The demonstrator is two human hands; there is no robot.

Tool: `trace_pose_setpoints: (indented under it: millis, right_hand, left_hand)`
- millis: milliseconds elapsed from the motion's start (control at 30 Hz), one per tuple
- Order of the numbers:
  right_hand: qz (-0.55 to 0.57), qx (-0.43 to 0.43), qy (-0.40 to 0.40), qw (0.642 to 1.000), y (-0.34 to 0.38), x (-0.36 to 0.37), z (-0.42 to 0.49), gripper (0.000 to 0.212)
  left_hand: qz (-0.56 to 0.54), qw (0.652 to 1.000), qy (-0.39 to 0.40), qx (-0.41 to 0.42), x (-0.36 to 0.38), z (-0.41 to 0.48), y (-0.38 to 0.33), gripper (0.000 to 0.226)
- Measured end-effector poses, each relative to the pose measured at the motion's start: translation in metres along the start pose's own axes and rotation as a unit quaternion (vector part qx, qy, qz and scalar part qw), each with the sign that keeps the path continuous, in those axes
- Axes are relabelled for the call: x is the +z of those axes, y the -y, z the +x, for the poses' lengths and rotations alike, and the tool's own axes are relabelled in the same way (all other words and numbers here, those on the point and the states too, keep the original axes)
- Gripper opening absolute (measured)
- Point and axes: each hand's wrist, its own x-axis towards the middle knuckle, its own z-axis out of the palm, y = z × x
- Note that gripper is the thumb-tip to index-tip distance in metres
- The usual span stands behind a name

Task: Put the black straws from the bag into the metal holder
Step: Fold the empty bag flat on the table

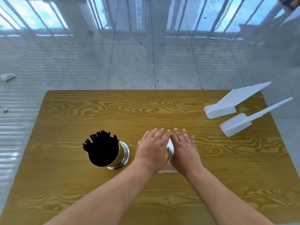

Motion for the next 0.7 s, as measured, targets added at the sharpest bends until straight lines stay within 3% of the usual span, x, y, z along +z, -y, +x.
trace_pose_setpoints:
  millis: [67, 133, 300, 400, 500, 700]
  right_hand:
    - [0.004, -0.012, 0.011, 1.000, 0.016, -0.004, -0.003, 0.067]
    - [0.007, -0.037, 0.045, 0.998, 0.028, 0.003, -0.006, 0.055]
    - [-0.035, -0.053, 0.106, 0.992, 0.042, 0.056, -0.029, 0.057]
    - [-0.093, -0.052, 0.093, 0.990, 0.039, 0.081, -0.037, 0.065]
    - [-0.134, -0.039, 0.062, 0.988, 0.029, 0.079, -0.029, 0.064]
    - [-0.103, 0.000, 0.049, 0.993, 0.029, 0.044, -0.019, 0.059]
  left_hand:
    - [-0.007, 0.998, -0.059, 0.004, -0.020, -0.011, 0.009, 0.045]
    - [0.008, 0.998, -0.065, -0.002, -0.028, -0.020, 0.021, 0.033]
    - [0.062, 0.996, 0.063, 0.018, 0.000, -0.047, 0.047, 0.026]
    - [0.063, 0.989, 0.131, -0.004, 0.031, -0.068, 0.055, 0.032]
    - [0.074, 0.986, 0.149, -0.008, 0.054, -0.080, 0.065, 0.039]
    - [0.046, 0.981, 0.189, 0.020, 0.061, -0.078, 0.063, 0.073]
